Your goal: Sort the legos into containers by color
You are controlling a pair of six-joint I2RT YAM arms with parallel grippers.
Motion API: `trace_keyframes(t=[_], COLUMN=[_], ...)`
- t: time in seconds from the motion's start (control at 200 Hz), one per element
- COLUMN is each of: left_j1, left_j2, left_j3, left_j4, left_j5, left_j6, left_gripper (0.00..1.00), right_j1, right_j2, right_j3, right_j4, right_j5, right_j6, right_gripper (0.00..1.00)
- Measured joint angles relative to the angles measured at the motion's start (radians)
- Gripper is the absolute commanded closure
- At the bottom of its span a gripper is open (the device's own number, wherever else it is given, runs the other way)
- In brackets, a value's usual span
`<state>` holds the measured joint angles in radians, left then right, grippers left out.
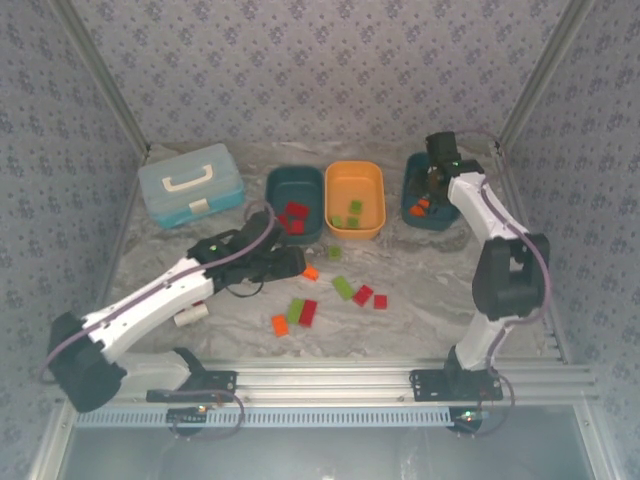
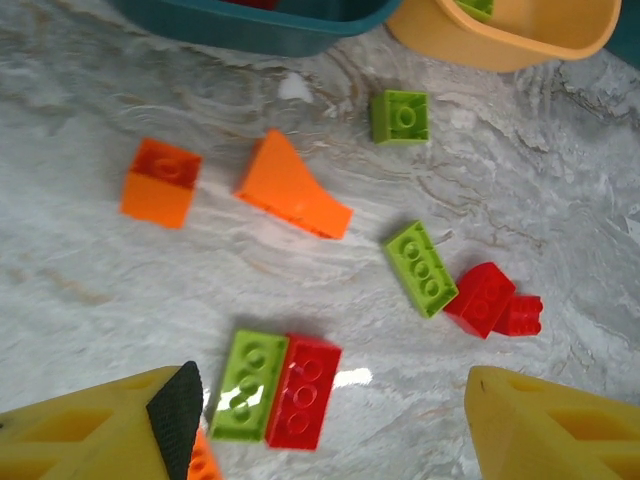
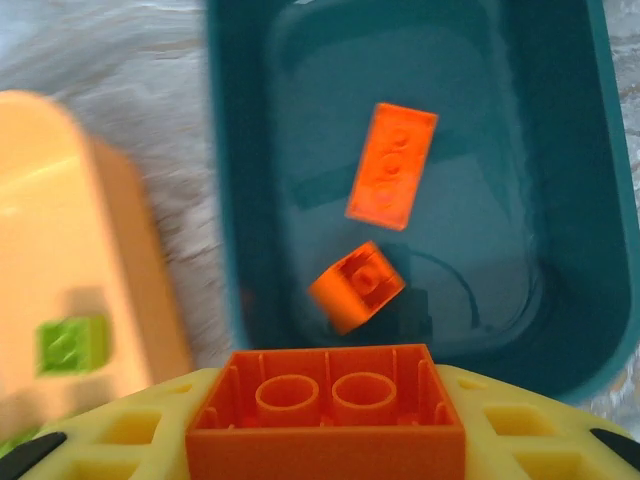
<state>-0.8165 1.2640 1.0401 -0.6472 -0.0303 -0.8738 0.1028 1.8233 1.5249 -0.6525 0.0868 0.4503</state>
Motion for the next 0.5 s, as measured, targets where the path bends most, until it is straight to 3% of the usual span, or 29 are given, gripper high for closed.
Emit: trace_keyframes(t=[0.145,0.5], left_j1=[-0.051,-0.094], left_j2=[0.109,0.171], left_j3=[0.060,0.103], left_j4=[0.066,0.098], left_j5=[0.000,-0.001], left_j6=[-0.003,-0.007], left_gripper=[0.28,0.28], right_j1=[-0.054,-0.093], right_j2=[0.156,0.239], right_j3=[0.097,0.150], right_j4=[-0.022,-0.094], right_j5=[0.011,0.029], right_j6=[0.039,0.112], right_gripper=[0.60,0.60])
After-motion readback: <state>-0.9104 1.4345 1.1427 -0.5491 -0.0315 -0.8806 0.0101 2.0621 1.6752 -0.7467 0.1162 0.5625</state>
